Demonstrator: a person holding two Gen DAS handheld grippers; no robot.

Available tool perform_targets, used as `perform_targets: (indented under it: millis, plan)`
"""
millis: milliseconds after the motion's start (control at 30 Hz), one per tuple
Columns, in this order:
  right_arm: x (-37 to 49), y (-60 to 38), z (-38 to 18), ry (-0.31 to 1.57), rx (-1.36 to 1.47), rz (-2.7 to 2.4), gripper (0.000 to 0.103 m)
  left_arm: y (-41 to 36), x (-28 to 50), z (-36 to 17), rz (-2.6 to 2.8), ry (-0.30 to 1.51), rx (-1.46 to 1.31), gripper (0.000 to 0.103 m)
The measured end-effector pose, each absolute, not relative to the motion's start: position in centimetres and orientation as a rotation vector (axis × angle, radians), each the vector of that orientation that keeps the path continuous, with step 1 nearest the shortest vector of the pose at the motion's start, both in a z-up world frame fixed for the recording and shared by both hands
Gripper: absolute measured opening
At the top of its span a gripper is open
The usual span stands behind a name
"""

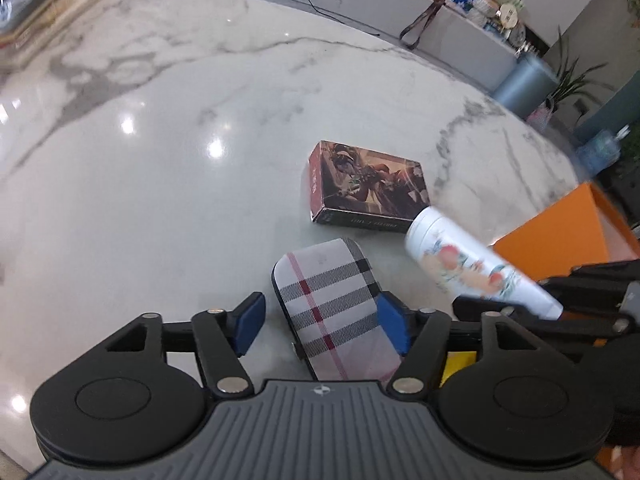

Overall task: Organize rigid objects
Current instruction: 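Grasp and lift the white lotion tube with the right gripper while the left grasps the plaid case, then carry the white tube and plaid case over the orange box with both grippers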

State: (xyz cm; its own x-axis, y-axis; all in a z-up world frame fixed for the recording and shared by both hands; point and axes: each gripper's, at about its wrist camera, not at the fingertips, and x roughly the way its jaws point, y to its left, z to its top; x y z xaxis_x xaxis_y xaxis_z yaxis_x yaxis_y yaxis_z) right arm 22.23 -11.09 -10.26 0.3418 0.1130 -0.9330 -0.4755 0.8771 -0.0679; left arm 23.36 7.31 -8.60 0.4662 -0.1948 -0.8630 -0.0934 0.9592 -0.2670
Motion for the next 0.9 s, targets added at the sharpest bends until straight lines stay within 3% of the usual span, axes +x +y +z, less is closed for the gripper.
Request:
perform_targets:
  millis: [500, 633, 733, 900]
  plan:
    - [22.8, -12.2, -8.7, 1.160, -0.307, 0.379, 0.016, 4.4, 23.7, -9.2, -0.094, 1.062, -0.122, 0.087]
    - [22.6, -12.0, -8.8, 1.161, -0.310, 0.378, 0.017, 3.3, 22.6, -9.3, -0.154, 1.082, 0.019, 0.087]
    - [21.8, -11.5, -9.2, 1.172, -0.296, 0.397, 0.017, 3.4, 21.7, -9.3, -0.169, 1.105, 0.094, 0.080]
    - [20.0, -10.5, -10.4, 1.192, -0.255, 0.418, 0.017, 4.5, 20.8, -9.4, -0.138, 1.149, 0.125, 0.081]
